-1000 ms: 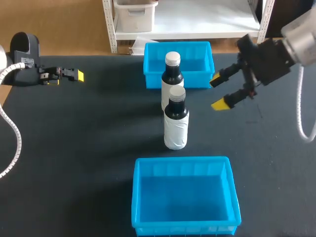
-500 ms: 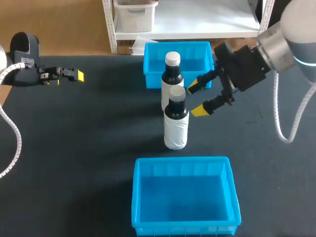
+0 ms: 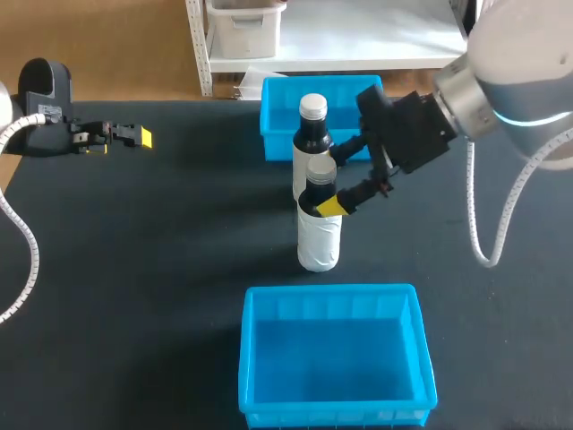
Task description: Pick up the bottle, and place it in the far bin if it is heavy, or in the near bin if it is light.
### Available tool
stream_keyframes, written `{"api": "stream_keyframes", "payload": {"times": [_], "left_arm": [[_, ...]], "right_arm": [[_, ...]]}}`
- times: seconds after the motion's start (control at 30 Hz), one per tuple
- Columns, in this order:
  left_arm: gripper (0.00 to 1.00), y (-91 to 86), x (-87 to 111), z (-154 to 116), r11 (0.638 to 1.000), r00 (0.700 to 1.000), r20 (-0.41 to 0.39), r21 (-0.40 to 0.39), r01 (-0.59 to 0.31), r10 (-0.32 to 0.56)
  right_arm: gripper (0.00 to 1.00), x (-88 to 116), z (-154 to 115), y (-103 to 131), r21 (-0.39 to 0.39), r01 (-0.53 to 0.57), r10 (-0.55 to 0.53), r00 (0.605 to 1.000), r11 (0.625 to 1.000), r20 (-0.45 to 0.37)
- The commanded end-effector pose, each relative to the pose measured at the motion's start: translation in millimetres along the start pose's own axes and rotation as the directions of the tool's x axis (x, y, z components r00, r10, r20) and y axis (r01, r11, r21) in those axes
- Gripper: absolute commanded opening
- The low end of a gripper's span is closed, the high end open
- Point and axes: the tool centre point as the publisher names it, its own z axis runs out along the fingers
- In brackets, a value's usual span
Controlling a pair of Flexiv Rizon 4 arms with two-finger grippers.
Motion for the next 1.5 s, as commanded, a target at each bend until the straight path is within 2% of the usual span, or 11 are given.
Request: {"api": "stream_keyframes", "payload": {"times": [0.03, 0.67, 0.83, 1.03, 1.13, 1.2, 1.33, 1.5], "left_arm": [[1.00, 0.0, 0.0, 0.0, 1.000, 1.000, 0.000, 0.000, 0.000, 0.000], [1.00, 0.0, 0.0, 0.0, 1.000, 1.000, 0.000, 0.000, 0.000, 0.000], [1.00, 0.0, 0.0, 0.0, 1.000, 1.000, 0.000, 0.000, 0.000, 0.000], [1.00, 0.0, 0.0, 0.0, 1.000, 1.000, 0.000, 0.000, 0.000, 0.000], [1.00, 0.0, 0.0, 0.0, 1.000, 1.000, 0.000, 0.000, 0.000, 0.000], [1.00, 0.0, 0.0, 0.0, 1.000, 1.000, 0.000, 0.000, 0.000, 0.000], [1.00, 0.0, 0.0, 0.0, 1.000, 1.000, 0.000, 0.000, 0.000, 0.000], [1.00, 0.0, 0.0, 0.0, 1.000, 1.000, 0.000, 0.000, 0.000, 0.000]], "right_arm": [[1.00, 1.1, 3.1, -1.4, 0.004, -0.002, 0.002, 1.000, 1.000, 0.008], [1.00, 1.1, 9.3, 6.3, 0.004, -0.003, 0.003, 1.000, 1.000, 0.030], [0.87, 0.5, 9.7, 7.7, 0.001, -0.001, 0.001, 0.999, 1.000, 0.035], [0.79, 0.0, 8.9, 8.4, 0.004, -0.001, 0.001, 0.999, 1.000, 0.040], [0.78, 0.2, 8.6, 8.3, 0.006, -0.002, 0.002, 0.999, 1.000, 0.039], [0.73, 0.3, 8.2, 8.2, 0.007, -0.002, 0.002, 0.999, 1.000, 0.040], [0.68, 1.1, 8.3, 7.1, 0.008, -0.004, 0.004, 0.999, 1.000, 0.040], [0.66, 1.8, 9.5, 5.9, 0.009, -0.006, 0.006, 0.999, 1.000, 0.041]]}}
